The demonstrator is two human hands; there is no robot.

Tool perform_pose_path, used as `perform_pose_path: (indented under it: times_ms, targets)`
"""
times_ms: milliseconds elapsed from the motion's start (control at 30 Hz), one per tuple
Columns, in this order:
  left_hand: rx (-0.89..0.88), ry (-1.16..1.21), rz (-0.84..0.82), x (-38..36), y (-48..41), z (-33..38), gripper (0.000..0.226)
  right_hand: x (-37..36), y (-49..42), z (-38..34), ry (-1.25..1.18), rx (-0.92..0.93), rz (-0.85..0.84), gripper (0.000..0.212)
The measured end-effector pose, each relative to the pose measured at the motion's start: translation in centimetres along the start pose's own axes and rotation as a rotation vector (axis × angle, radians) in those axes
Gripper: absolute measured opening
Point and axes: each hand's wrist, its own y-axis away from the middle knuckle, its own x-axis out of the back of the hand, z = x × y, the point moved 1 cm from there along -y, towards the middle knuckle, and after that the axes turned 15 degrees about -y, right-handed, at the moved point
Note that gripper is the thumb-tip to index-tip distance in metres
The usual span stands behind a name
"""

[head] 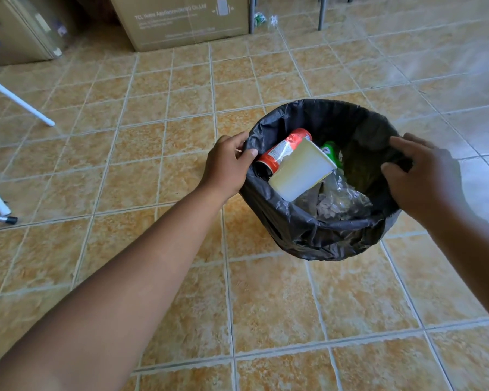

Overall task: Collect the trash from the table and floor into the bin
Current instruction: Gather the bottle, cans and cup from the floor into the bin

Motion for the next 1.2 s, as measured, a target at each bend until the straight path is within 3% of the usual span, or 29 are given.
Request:
perform_pose_path:
  times_ms: [167,267,333,433,567,700,867,1033,1133,1200]
  targets:
    - [-0.041,0.125,-0.043,-0.4,0.0,-1.7,0.044,-0.6,-0.5,0.2,0.132,-0.037,-0.13,0.063]
    - [0.11,0.237,-0.025,-0.7,-0.3,-4.6,0.041,-0.7,-0.5,0.4,0.137,-0.062,-0.136,0.066]
    - [0.219,0.091,-0.008,-1.1,-0.8,-6.9,0.033,-0.8,-0.6,0.5,0.139,-0.063,-0.135,0.067]
    - [0.219,-0.317,-0.182,-2.4,-2.0,-10.5,0.03,-0.9,-0.6,0.6,0.143,-0.071,-0.127,0.067]
    - [0.062,-0.634,-0.361,-4.0,-4.0,-13.0,0.051,-1.1,-0.5,0.9,0.115,-0.076,-0.105,0.064]
    - [-0.191,-0.801,-0.393,-5.6,-6.1,-13.4,0.053,-1.2,-0.6,1.4,0.112,-0.067,-0.085,0.062]
    - [-0.314,-0.95,-0.518,-7.0,-8.2,-13.1,0.051,-1.2,-0.6,1.8,0.085,-0.05,-0.074,0.061]
    - [-0.223,-1.019,-0.597,-7.8,-8.3,-12.3,0.058,-1.3,-0.7,2.3,0.067,-0.052,-0.084,0.065]
    - [-0.115,-0.926,-0.504,-7.8,-7.9,-12.4,0.067,-1.3,-0.7,2.5,0.057,-0.036,-0.074,0.068]
    - [0.019,-0.799,-0.418,-7.8,-7.6,-12.7,0.055,-1.2,-0.8,2.6,0.057,-0.028,-0.073,0.069]
